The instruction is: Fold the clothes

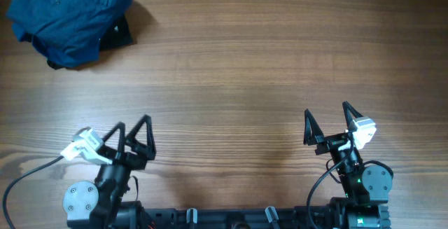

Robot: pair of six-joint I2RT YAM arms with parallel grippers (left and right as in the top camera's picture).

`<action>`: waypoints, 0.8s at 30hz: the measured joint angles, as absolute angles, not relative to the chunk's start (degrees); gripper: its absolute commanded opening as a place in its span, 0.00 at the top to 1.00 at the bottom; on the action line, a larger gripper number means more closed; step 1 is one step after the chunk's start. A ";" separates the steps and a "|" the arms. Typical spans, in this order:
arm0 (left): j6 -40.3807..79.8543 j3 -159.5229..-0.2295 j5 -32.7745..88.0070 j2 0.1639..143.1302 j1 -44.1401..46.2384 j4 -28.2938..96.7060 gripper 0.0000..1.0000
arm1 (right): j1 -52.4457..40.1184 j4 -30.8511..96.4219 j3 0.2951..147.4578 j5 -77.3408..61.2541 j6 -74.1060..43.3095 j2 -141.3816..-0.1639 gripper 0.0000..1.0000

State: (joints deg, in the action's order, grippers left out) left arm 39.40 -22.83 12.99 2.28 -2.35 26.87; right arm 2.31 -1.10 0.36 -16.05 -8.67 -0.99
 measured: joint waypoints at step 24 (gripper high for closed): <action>38.41 -2.70 1.08 0.80 -2.35 -2.17 0.00 | 2.31 -1.08 0.36 -16.05 -8.67 -0.99 0.00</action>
State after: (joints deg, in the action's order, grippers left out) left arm 38.41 -2.70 1.08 0.80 -2.35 -2.17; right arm 2.31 -1.08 0.36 -16.05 -8.67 -0.99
